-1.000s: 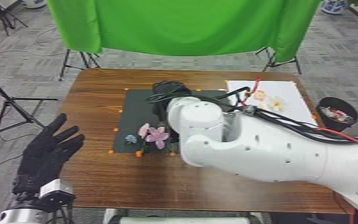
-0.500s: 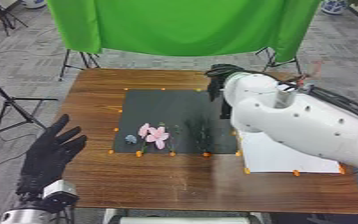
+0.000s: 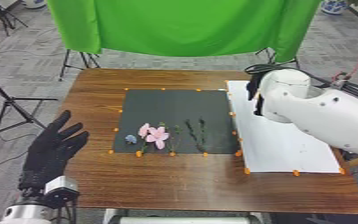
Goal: Arrange flowers
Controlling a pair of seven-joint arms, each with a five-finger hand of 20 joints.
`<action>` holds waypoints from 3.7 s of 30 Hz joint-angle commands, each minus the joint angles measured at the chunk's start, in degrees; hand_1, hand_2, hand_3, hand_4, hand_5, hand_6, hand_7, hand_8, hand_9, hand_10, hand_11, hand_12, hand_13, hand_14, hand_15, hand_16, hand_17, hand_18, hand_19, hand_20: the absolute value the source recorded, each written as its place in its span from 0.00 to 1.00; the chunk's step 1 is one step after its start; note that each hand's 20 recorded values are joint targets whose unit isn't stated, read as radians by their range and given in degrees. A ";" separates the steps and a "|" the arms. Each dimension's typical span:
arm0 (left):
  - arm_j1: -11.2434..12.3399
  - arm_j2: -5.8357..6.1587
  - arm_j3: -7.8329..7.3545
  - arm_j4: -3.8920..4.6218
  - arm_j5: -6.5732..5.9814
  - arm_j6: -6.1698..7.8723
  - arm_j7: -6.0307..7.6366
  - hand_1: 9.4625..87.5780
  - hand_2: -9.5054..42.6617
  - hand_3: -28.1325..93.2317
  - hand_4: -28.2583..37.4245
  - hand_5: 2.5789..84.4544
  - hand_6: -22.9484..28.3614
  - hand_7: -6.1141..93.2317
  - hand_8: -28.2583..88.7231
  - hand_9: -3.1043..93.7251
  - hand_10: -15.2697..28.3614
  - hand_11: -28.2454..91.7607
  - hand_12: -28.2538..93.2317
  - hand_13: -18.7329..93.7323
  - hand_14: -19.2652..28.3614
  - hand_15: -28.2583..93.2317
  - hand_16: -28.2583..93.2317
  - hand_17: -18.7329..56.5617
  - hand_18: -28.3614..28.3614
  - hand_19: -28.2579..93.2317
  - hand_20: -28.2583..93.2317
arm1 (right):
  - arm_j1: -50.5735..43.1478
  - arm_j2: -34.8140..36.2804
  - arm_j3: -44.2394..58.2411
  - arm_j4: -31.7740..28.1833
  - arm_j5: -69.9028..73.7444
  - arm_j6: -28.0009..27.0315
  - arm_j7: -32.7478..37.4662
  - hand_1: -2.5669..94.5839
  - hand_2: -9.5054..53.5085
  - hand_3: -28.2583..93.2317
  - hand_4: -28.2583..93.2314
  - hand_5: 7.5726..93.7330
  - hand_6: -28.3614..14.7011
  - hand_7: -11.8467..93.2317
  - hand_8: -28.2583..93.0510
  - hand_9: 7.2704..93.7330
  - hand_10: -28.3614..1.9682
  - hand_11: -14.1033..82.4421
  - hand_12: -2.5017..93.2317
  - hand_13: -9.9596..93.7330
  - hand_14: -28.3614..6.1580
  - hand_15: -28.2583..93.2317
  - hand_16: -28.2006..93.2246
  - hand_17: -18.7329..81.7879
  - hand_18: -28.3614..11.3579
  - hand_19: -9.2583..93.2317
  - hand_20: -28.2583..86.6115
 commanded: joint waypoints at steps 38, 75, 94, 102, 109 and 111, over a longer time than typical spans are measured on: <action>-0.68 -0.54 0.69 0.70 -0.66 -0.59 0.52 0.26 0.30 0.75 0.13 0.38 0.61 0.14 0.18 0.34 0.79 0.45 0.33 0.36 0.98 0.69 0.13 0.15 1.00 0.67 0.22 | -10.38 -3.91 8.08 10.47 0.76 -1.52 0.85 0.47 0.04 0.86 0.02 0.54 0.62 0.27 0.14 0.59 0.40 0.32 0.18 0.75 0.51 0.82 0.32 0.67 0.34 1.00 0.48; 0.14 2.04 1.08 0.46 -2.19 0.36 1.96 0.26 0.31 0.75 0.12 0.38 0.61 0.14 0.18 0.34 0.79 0.45 0.33 0.35 0.98 0.70 0.13 0.15 1.00 0.67 0.22 | -0.63 -2.50 -1.96 2.66 -8.63 13.20 -2.02 0.62 0.03 0.81 0.00 0.84 0.69 0.31 0.27 0.95 0.70 0.25 0.31 0.91 0.75 0.73 0.36 0.75 0.39 1.00 0.52; 1.74 0.62 -0.60 -0.17 -1.39 0.48 1.62 0.26 0.31 0.75 0.12 0.38 0.61 0.14 0.18 0.34 0.79 0.45 0.33 0.36 0.98 0.69 0.13 0.15 1.00 0.67 0.22 | -6.77 -15.42 2.21 -7.39 -11.00 6.65 -9.31 0.62 0.02 0.82 0.00 0.85 0.67 0.29 0.28 0.96 0.69 0.24 0.31 0.92 0.74 0.73 0.37 0.76 0.38 1.00 0.54; 0.74 -1.04 -0.76 0.07 0.00 -0.54 -0.77 0.26 0.31 0.75 0.12 0.38 0.61 0.14 0.18 0.34 0.79 0.45 0.33 0.36 0.98 0.69 0.13 0.15 1.00 0.67 0.22 | -9.03 -19.84 0.81 -5.18 -11.50 6.31 -8.04 0.62 0.02 0.82 0.00 0.85 0.68 0.29 0.28 0.96 0.69 0.24 0.31 0.91 0.73 0.73 0.37 0.75 0.38 1.00 0.54; 0.14 -2.03 -1.14 0.15 0.96 -1.27 -2.04 0.25 0.30 0.75 0.12 0.38 0.61 0.14 0.18 0.34 0.79 0.45 0.33 0.36 0.98 0.69 0.13 0.15 1.00 0.67 0.22 | -9.27 -20.86 -0.27 -3.23 -10.97 6.49 -6.76 0.62 0.02 0.82 0.00 0.85 0.68 0.29 0.28 0.96 0.68 0.24 0.31 0.91 0.73 0.73 0.37 0.75 0.37 1.00 0.54; -0.18 -2.77 -1.49 0.13 1.65 -1.80 -3.18 0.26 0.30 0.75 0.12 0.38 0.61 0.14 0.18 0.34 0.79 0.45 0.33 0.36 0.98 0.69 0.13 0.15 1.00 0.67 0.22 | -9.35 -20.90 -0.37 -2.80 -11.07 6.57 -6.61 0.62 0.02 0.82 0.00 0.85 0.68 0.29 0.28 0.96 0.68 0.24 0.31 0.91 0.73 0.73 0.37 0.75 0.37 1.00 0.54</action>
